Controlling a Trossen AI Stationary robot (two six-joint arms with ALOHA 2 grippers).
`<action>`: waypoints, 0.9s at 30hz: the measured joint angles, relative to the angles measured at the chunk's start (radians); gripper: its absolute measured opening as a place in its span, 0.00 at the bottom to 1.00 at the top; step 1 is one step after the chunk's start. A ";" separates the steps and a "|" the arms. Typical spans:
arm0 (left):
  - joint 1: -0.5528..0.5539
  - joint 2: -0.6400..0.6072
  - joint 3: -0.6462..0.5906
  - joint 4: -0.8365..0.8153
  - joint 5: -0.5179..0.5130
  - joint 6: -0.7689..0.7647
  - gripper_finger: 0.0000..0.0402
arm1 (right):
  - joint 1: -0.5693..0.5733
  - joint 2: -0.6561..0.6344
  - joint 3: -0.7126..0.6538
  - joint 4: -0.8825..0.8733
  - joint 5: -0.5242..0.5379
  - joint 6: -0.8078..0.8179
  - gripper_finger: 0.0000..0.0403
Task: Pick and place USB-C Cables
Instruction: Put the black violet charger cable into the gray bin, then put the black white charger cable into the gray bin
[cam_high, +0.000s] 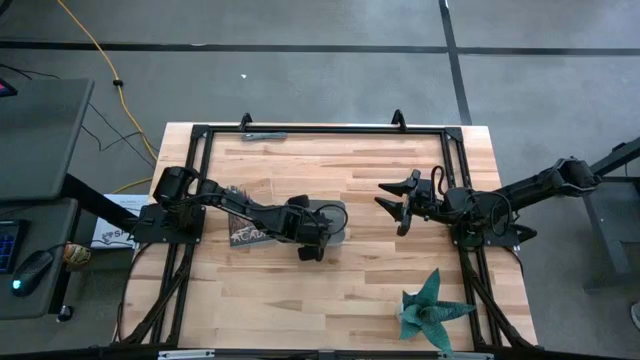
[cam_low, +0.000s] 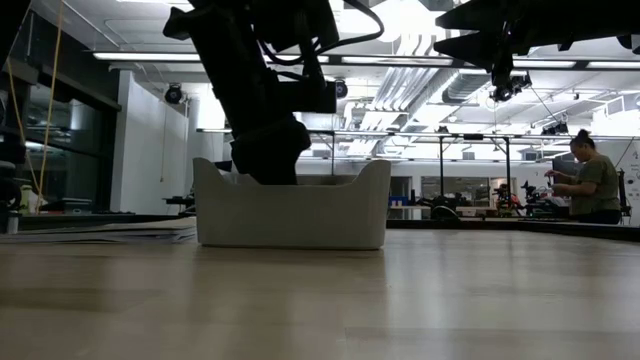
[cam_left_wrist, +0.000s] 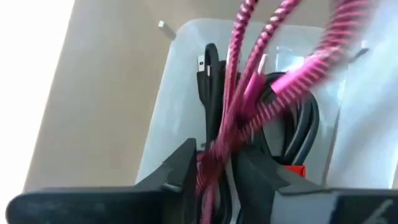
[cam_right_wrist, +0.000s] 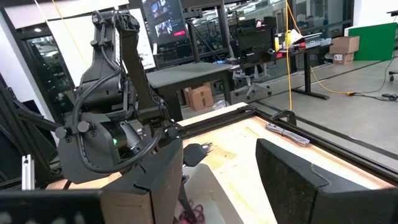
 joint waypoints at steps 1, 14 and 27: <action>0.000 0.000 0.000 0.002 0.000 -0.005 0.22 | 0.000 0.000 0.000 0.000 0.000 0.000 0.48; 0.000 0.000 0.000 0.036 -0.001 -0.006 0.47 | 0.000 0.000 0.000 0.000 0.000 -0.001 0.48; -0.004 -0.074 0.000 0.052 -0.012 0.005 0.51 | 0.000 0.000 0.000 0.000 0.000 0.000 0.48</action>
